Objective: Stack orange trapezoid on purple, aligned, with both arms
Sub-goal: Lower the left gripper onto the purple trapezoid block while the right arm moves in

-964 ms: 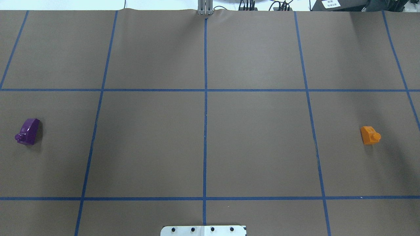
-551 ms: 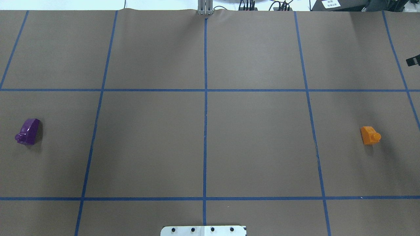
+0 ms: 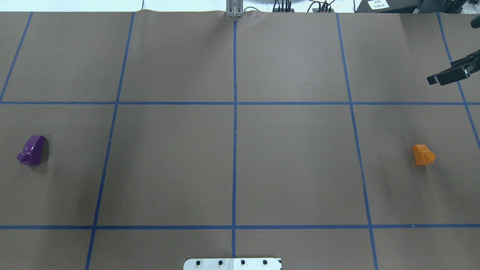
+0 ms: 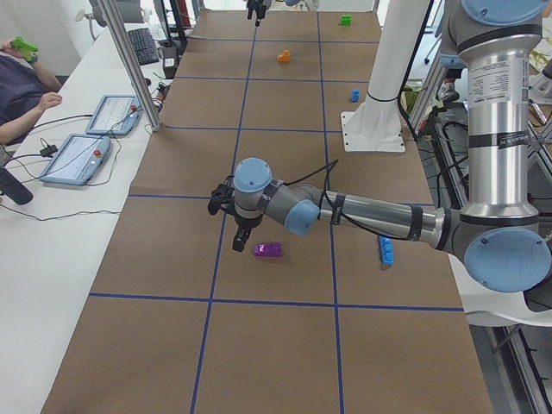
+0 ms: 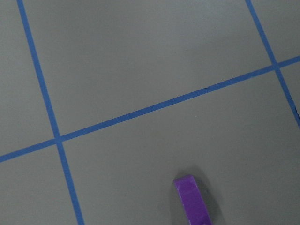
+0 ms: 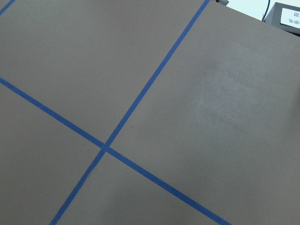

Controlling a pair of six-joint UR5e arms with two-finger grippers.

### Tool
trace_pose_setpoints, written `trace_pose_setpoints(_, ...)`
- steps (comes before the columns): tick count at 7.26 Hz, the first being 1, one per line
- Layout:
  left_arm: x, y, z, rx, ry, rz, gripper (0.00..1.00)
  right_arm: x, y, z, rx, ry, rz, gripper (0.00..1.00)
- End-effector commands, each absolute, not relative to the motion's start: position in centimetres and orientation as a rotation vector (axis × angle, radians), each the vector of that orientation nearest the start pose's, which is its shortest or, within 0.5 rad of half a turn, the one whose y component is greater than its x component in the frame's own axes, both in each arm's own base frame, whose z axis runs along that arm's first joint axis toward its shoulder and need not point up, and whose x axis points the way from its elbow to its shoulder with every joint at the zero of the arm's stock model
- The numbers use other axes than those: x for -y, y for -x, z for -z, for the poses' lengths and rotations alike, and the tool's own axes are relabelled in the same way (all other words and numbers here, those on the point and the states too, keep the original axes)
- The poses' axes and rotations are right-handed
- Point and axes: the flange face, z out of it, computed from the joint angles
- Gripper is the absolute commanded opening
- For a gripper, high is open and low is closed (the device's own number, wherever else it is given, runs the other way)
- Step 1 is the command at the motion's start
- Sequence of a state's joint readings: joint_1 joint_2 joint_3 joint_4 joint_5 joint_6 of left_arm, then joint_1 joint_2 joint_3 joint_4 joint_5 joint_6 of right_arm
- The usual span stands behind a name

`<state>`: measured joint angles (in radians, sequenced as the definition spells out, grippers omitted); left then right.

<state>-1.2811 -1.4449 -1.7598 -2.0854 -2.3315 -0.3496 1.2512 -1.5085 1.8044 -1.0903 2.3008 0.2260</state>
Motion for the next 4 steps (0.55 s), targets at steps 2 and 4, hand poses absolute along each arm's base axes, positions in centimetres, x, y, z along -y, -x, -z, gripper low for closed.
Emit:
trace_pose_setpoints(2, 43.7, -15.8, -60.5, -0.880, -0.287, -0.053, 1.00, 52.0, 10.3, -45.3, 0.870, -0.532, 0.370, 1.00)
trace_pose_setpoints(4, 43.0, -18.7, -60.9, -0.825, -0.298, -0.054, 1.00, 52.1, 10.3, -45.3, 0.868, -0.533, 0.370, 1.00)
